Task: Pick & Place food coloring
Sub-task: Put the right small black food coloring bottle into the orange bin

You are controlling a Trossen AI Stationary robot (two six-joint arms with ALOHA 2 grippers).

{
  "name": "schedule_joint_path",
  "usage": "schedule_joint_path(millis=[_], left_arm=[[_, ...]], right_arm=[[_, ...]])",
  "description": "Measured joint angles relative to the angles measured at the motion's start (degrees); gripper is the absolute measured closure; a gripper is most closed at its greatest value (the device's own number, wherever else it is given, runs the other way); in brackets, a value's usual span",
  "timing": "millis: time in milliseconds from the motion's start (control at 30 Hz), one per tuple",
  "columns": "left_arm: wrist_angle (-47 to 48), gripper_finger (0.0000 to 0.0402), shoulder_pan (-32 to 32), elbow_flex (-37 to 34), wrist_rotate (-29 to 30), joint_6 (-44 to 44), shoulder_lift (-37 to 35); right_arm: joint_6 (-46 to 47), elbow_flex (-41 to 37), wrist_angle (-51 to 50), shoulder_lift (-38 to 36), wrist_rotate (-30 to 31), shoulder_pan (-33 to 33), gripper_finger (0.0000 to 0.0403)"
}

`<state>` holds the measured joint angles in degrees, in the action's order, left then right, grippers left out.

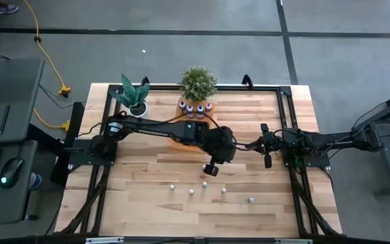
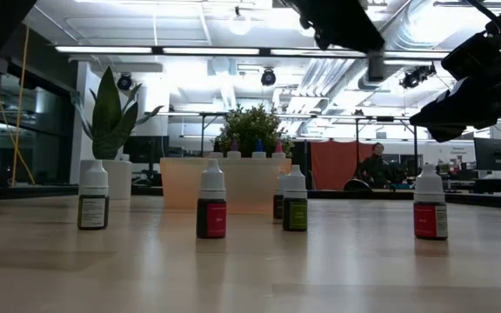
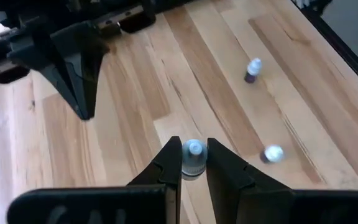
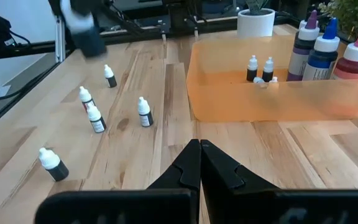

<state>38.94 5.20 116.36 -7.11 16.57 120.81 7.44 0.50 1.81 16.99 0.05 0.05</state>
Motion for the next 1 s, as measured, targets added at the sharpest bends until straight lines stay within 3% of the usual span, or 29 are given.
schedule_joint_path(millis=[467, 567, 833, 1000], left_arm=[[13.34, 0.0362, -1.16, -1.44, 0.14, -1.81, -7.71], [14.03, 0.0362, -1.87, -6.42, 0.07, -2.29, -10.69], [-2.69, 0.0362, -4.06, -30.56, 0.7, -10.03, -23.32], [-10.04, 0.0362, -6.26, -42.42, 8.49, -21.64, -29.13]], right_arm=[[0.0, 0.0, -0.09, 0.31, -0.04, -0.02, 0.0402], [0.0, 0.0, -0.13, 0.48, -0.07, -0.01, 0.0402], [0.0, 0.0, 0.0, 1.31, -0.02, -0.02, 0.0402], [0.0, 0.0, -0.13, 1.26, -0.06, -0.02, 0.0402]])
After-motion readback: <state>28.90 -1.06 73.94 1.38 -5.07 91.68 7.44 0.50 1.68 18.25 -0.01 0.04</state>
